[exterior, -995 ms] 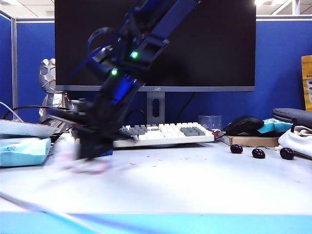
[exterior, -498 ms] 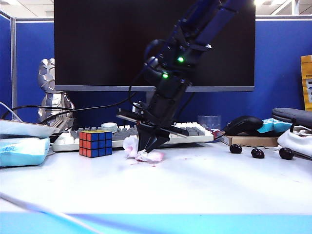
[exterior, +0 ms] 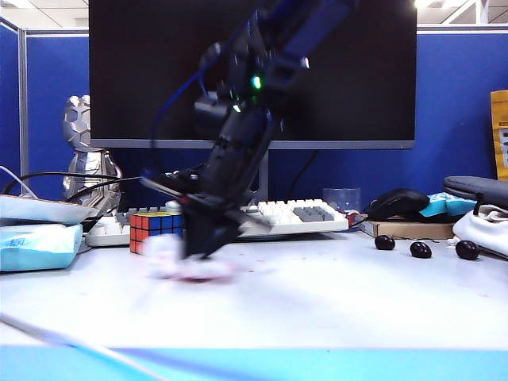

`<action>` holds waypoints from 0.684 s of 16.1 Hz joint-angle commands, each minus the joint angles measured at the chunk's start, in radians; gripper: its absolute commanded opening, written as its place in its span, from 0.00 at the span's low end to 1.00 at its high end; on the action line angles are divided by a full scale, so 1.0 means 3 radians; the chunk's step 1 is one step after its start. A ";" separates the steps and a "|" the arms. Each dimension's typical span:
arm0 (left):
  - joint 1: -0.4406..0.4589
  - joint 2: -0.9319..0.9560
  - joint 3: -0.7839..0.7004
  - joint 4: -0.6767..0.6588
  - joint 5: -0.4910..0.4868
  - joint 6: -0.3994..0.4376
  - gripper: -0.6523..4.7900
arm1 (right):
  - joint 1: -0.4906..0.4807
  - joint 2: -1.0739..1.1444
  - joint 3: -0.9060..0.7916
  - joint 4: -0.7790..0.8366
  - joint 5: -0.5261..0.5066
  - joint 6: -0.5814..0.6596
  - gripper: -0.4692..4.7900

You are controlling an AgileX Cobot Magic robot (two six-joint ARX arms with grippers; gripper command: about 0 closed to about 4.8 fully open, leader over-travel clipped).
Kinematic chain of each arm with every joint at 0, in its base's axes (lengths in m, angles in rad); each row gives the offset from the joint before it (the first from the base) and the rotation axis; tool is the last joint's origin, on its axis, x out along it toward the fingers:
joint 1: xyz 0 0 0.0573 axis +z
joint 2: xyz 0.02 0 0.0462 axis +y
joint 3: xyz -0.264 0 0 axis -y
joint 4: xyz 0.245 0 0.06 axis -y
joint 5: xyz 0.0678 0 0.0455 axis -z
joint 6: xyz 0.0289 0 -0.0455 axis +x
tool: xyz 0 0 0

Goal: Use the wet wipes on the table to wipe the cherry juice off the table, then put the wipes back on the table.

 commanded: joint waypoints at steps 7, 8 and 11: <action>0.0008 -0.0011 -0.0003 -0.0034 0.0019 -0.0013 0.12 | -0.0417 0.0076 0.0219 -0.0507 0.0072 -0.0375 0.08; 0.0008 -0.0011 -0.0003 -0.0034 0.0020 -0.0013 0.12 | -0.0376 0.0076 0.0220 -0.0631 -0.0226 -0.0380 0.08; 0.0008 -0.0011 -0.0003 -0.0034 0.0019 -0.0013 0.12 | -0.0292 0.0080 0.0215 -0.0783 -0.0223 -0.0474 0.08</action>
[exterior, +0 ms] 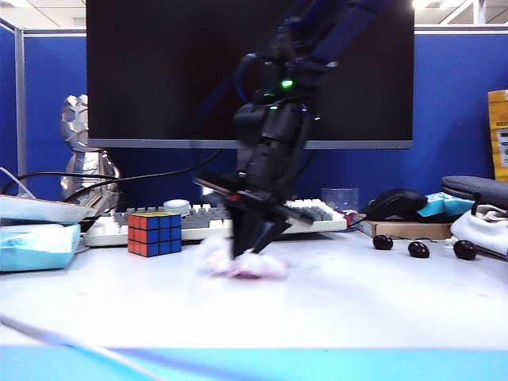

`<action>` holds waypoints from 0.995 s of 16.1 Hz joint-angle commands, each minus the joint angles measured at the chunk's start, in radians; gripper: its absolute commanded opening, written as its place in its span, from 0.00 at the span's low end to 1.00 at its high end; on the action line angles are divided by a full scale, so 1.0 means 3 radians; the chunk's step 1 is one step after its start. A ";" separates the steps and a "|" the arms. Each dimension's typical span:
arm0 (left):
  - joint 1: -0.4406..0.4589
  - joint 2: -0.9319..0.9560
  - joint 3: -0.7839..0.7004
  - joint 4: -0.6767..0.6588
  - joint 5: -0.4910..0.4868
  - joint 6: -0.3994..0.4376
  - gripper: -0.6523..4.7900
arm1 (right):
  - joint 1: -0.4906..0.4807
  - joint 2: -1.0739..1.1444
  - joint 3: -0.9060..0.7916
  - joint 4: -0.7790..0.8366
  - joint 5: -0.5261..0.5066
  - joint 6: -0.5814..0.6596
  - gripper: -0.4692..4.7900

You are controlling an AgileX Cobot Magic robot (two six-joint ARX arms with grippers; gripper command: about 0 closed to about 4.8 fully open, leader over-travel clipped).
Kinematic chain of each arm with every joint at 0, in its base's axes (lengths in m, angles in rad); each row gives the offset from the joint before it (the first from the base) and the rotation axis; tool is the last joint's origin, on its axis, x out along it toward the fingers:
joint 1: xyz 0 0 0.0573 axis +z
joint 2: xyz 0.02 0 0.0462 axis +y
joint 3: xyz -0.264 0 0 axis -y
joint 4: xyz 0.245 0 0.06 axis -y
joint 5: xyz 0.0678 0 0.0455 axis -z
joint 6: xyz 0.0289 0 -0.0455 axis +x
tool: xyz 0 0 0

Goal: Use the wet wipes on the table to wipe the cherry juice off the table, then put the wipes back on the table.

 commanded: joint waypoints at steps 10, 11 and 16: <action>0.0008 -0.0011 -0.0003 -0.0034 0.0019 -0.0011 0.12 | -0.0144 0.0014 -0.0006 0.0983 0.0324 0.0159 0.08; 0.0008 -0.0011 -0.0003 -0.0034 0.0019 -0.0011 0.12 | -0.0103 0.0014 -0.0006 0.0914 0.0141 0.0159 0.08; 0.0008 -0.0011 -0.0003 -0.0034 0.0019 -0.0011 0.12 | 0.0511 0.0023 -0.0008 -0.0036 -0.0196 -0.0477 0.08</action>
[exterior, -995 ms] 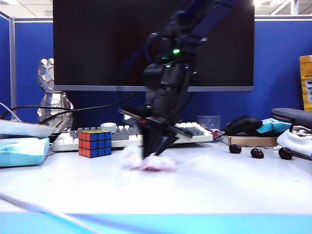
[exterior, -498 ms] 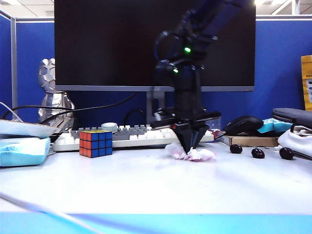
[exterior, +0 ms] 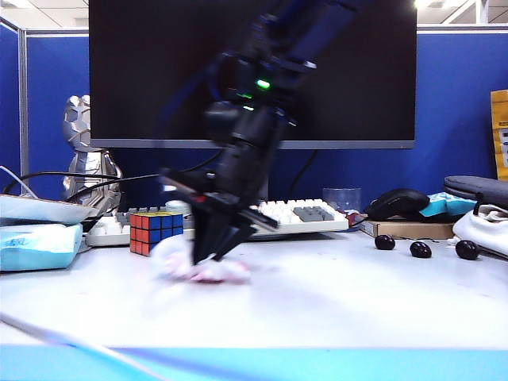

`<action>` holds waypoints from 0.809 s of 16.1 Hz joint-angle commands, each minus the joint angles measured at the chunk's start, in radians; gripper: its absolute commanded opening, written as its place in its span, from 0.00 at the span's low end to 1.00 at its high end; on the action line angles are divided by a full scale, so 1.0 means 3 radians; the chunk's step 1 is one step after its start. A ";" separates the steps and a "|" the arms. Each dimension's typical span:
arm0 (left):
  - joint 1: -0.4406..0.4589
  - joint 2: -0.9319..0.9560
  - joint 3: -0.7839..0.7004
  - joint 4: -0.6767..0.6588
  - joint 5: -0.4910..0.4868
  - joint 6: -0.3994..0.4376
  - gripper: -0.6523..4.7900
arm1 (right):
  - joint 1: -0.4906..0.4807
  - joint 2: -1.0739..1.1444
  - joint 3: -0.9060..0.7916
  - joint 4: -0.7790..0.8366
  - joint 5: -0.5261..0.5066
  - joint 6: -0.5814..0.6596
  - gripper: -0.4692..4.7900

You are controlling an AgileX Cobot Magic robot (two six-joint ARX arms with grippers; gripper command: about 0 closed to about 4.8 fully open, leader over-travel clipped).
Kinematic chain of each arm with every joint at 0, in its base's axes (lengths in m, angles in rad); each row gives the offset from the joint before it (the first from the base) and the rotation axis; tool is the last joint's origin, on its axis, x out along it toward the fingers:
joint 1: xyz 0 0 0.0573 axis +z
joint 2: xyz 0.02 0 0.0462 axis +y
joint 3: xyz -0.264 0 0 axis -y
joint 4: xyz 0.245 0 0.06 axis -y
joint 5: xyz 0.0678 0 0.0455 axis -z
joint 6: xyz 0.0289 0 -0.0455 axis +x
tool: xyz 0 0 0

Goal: Use the wet wipes on the table to wipe the cherry juice off the table, then put the wipes back on the table.

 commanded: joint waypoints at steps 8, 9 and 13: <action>0.0008 -0.0011 -0.0003 -0.0034 0.0019 -0.0013 0.12 | 0.0565 0.0160 0.0000 0.0093 0.1586 -0.0369 0.08; 0.0008 -0.0011 -0.0003 -0.0034 0.0019 -0.0011 0.12 | 0.0481 0.0186 0.0000 0.0211 0.1775 -0.0333 0.08; 0.0008 -0.0011 -0.0003 -0.0034 0.0019 -0.0011 0.12 | 0.0057 0.0192 0.0043 0.0425 0.1769 -0.0069 0.08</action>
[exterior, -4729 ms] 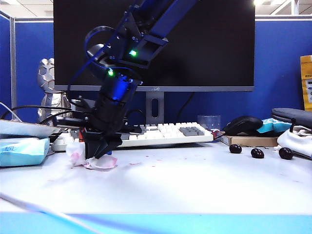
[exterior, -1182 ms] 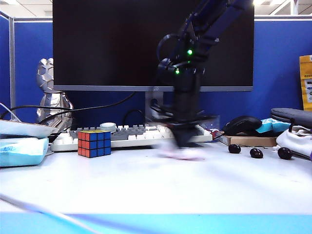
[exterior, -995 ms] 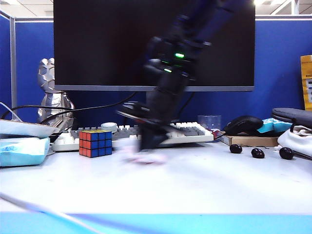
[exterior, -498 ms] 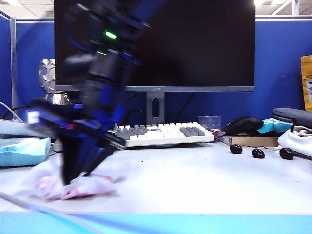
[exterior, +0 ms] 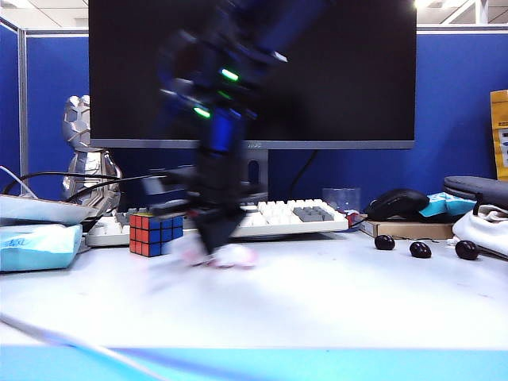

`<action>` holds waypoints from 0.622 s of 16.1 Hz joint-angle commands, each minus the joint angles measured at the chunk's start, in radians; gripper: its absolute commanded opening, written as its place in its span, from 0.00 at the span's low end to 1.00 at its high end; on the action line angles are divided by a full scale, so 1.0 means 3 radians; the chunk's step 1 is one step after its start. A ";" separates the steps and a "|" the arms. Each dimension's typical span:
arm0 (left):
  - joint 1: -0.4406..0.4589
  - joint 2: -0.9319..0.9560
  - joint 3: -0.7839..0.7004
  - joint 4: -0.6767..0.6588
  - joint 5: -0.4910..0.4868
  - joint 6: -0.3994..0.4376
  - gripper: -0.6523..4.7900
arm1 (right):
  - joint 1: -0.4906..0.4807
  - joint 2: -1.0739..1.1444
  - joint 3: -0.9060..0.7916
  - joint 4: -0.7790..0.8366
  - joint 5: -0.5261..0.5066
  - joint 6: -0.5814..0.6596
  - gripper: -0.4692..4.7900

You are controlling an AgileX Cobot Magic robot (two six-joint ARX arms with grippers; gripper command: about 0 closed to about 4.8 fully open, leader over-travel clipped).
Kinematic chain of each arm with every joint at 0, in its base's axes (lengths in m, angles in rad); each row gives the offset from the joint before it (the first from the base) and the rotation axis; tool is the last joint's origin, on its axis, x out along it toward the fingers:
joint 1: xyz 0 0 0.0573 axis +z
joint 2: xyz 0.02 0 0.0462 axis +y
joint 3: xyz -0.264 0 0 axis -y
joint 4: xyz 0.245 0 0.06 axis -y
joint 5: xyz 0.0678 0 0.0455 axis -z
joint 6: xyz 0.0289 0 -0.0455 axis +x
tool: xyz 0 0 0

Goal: Use the wet wipes on the table to wipe the cherry juice off the table, then put the wipes back on the table.

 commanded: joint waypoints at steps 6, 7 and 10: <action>0.0008 -0.0011 -0.0003 -0.0034 0.0018 -0.0013 0.12 | 0.0050 0.0117 0.0004 -0.1055 -0.2084 -0.0223 0.08; 0.0008 -0.0011 -0.0003 -0.0034 0.0019 -0.0011 0.12 | 0.0125 0.0118 0.0004 -0.1090 -0.1926 -0.0243 0.08; 0.0008 -0.0011 -0.0003 -0.0034 0.0020 -0.0013 0.12 | 0.0089 0.0118 0.0003 -0.0974 -0.0991 -0.0163 0.08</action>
